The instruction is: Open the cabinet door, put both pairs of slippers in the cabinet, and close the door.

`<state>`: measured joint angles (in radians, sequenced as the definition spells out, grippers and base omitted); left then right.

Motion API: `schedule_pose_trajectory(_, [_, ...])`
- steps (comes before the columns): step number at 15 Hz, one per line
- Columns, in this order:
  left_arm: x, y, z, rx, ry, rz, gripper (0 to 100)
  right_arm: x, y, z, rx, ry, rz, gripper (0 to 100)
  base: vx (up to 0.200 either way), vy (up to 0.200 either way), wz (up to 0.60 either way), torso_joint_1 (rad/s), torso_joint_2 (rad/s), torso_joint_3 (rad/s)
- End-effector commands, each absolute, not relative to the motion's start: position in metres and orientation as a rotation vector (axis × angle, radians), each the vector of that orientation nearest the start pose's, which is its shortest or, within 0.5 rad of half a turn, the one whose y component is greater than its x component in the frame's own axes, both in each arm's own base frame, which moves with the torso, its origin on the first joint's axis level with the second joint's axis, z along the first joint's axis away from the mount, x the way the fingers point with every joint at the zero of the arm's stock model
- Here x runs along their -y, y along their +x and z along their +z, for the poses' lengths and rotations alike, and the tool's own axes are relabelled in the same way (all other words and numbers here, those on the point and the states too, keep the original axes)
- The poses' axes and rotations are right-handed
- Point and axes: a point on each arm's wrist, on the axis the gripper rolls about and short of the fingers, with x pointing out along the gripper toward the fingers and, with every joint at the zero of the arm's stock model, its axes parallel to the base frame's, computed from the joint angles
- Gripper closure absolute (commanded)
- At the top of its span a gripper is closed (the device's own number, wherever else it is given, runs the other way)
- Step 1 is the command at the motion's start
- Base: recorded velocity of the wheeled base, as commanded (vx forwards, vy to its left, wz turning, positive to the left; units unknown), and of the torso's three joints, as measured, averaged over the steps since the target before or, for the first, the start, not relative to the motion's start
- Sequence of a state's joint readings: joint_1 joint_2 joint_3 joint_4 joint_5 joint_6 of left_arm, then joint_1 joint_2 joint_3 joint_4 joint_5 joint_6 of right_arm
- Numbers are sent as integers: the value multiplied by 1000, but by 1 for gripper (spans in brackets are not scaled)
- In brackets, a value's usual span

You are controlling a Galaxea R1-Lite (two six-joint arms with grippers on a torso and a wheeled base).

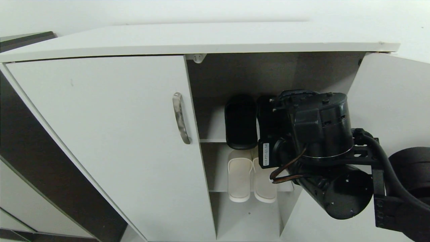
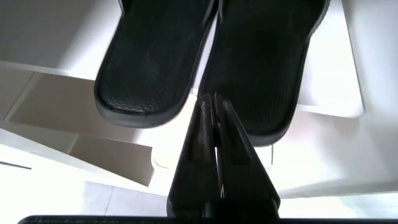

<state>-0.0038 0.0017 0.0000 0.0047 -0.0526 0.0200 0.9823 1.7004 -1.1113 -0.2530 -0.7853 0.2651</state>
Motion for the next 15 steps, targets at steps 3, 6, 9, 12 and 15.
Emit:
schedule_pose_trajectory(3, [1, -23, 75, -6, 20, -55, 100, -256, 189, 229, -241, -3, 165, 100, -200, 0, 0, 4, -1, -1])
schedule_pose_trajectory(6, [1, -23, 75, -6, 20, -57, 100, -255, 189, 227, -248, -10, 165, 100, -200, 0, 0, 2, 2, 7])
schedule_pose_trajectory(9, [1, -23, 75, -6, 20, -57, 100, -254, 189, 225, -249, -15, 159, 100, -200, 0, 0, 4, 4, 7])
schedule_pose_trajectory(12, [1, -23, 75, -6, 20, -55, 100, -253, 188, 225, -250, -18, 159, 100, -200, 0, 0, 1, 4, 6])
schedule_pose_trajectory(15, [1, -23, 75, -6, 18, -55, 100, -253, 188, 225, -250, -18, 159, 100, -200, 0, 0, 1, 5, 2])
